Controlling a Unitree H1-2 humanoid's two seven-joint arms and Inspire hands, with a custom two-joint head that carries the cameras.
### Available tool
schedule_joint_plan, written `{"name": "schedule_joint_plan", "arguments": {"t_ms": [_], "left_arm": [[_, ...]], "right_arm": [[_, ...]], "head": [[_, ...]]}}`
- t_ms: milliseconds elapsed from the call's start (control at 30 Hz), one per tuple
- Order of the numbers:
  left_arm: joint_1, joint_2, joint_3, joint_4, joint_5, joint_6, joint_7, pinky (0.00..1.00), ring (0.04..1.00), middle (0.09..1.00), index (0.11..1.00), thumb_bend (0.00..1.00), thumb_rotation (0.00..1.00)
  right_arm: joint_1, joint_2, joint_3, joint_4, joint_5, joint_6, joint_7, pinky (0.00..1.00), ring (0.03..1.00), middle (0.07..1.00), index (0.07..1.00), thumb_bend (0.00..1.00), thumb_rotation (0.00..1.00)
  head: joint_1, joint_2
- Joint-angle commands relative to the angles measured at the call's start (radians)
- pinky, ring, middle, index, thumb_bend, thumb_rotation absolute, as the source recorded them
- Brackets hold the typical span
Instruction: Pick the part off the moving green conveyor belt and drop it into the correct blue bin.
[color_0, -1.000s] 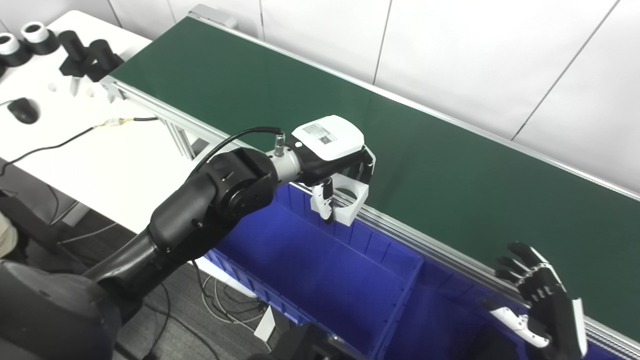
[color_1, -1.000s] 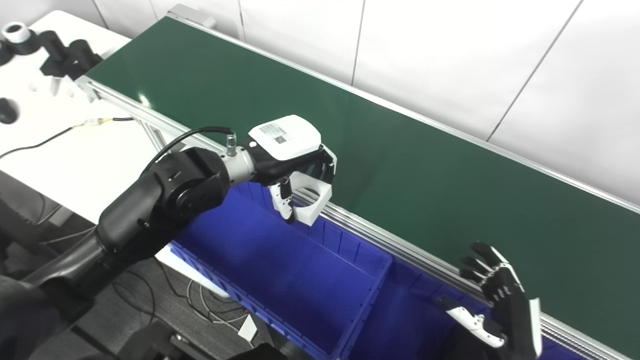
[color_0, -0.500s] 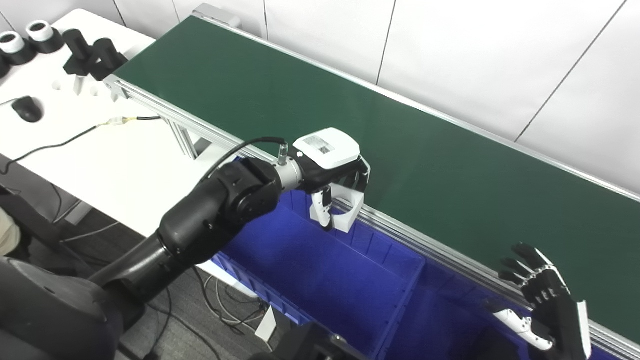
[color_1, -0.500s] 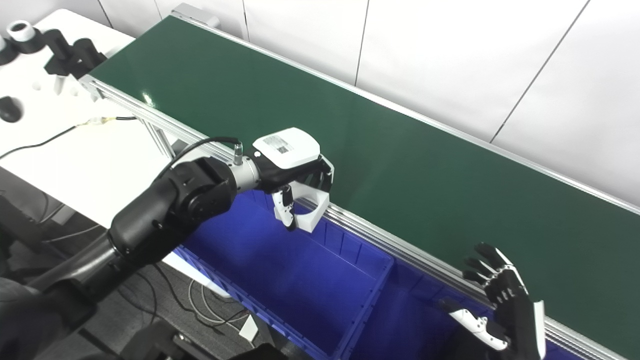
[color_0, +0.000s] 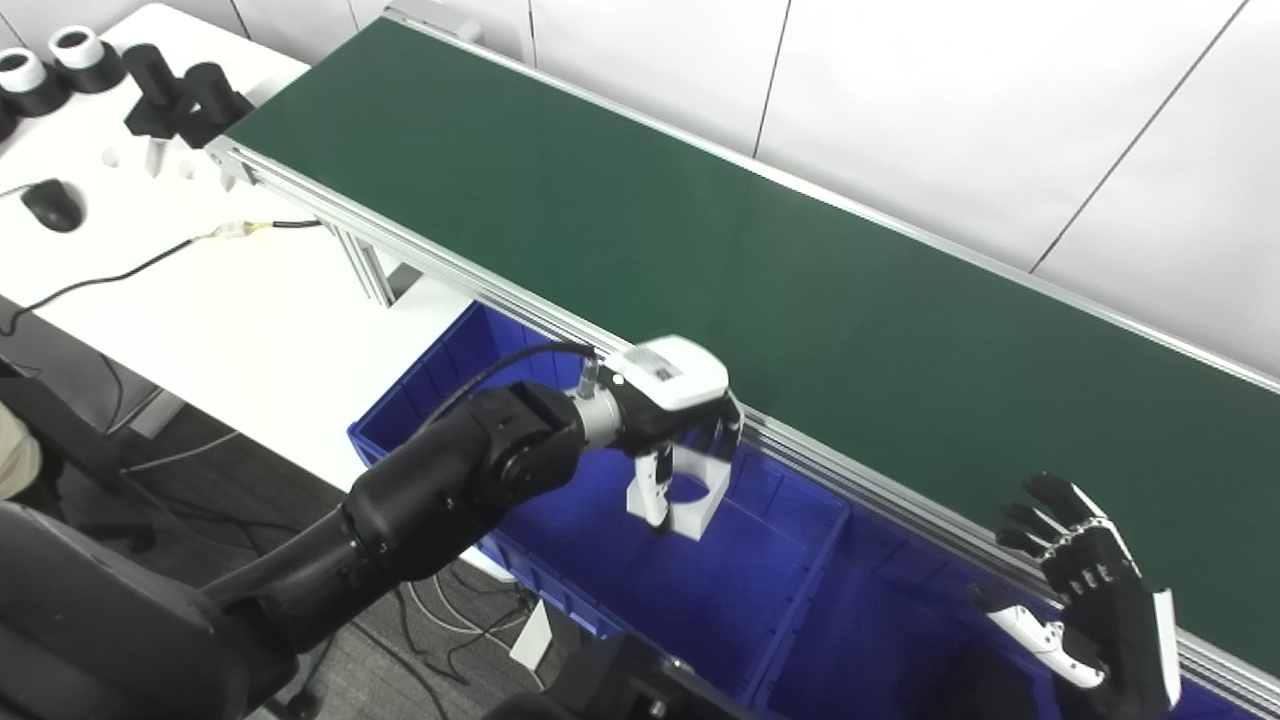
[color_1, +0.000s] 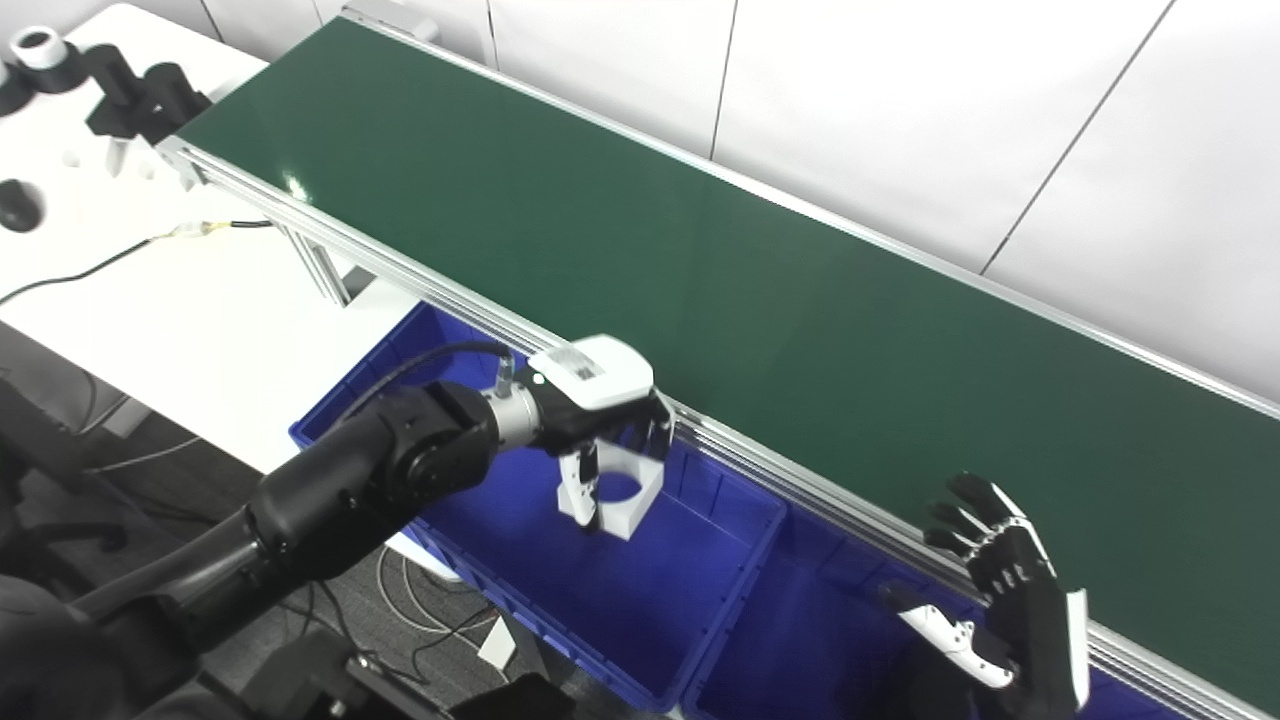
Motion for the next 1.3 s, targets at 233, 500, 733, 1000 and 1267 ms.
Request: {"name": "schedule_joint_plan", "arguments": {"t_ms": [233, 500, 733, 1000, 1267], "left_arm": [[0.015, 0.003, -0.04, -0.006, 0.022, -0.018, 0.055, 0.29, 0.409, 0.481, 0.57, 0.47, 0.0], [0.006, 0.016, -0.041, -0.027, 0.026, -0.005, 0.021, 0.34, 0.429, 0.465, 0.536, 0.51, 0.0], [-0.025, 0.045, -0.036, -0.088, -0.065, 0.001, -0.122, 0.57, 0.752, 0.82, 0.779, 1.0, 0.36], [-0.041, 0.051, -0.04, -0.121, -0.075, -0.009, -0.135, 0.72, 0.837, 0.864, 0.834, 1.0, 0.42], [-0.043, 0.048, -0.036, -0.128, -0.097, -0.014, -0.125, 0.69, 0.832, 0.841, 0.822, 1.0, 0.39]], "right_arm": [[-0.012, 0.003, -0.005, -0.026, 0.007, -0.003, 0.003, 0.65, 0.746, 0.835, 0.793, 0.81, 0.22], [-0.013, 0.007, -0.006, -0.02, 0.003, -0.007, -0.002, 0.64, 0.733, 0.826, 0.79, 0.82, 0.22], [-0.01, 0.008, -0.005, -0.023, 0.01, -0.009, 0.001, 0.66, 0.743, 0.833, 0.79, 0.81, 0.21], [-0.01, 0.009, -0.005, -0.018, -0.01, -0.018, -0.008, 0.64, 0.736, 0.824, 0.786, 0.81, 0.21], [-0.01, 0.011, -0.005, -0.015, -0.001, -0.018, -0.003, 0.64, 0.739, 0.827, 0.785, 0.81, 0.22]], "head": [[-0.003, -0.001], [-0.011, -0.003], [-0.007, -0.004], [-0.015, -0.008], [-0.037, -0.006]]}}
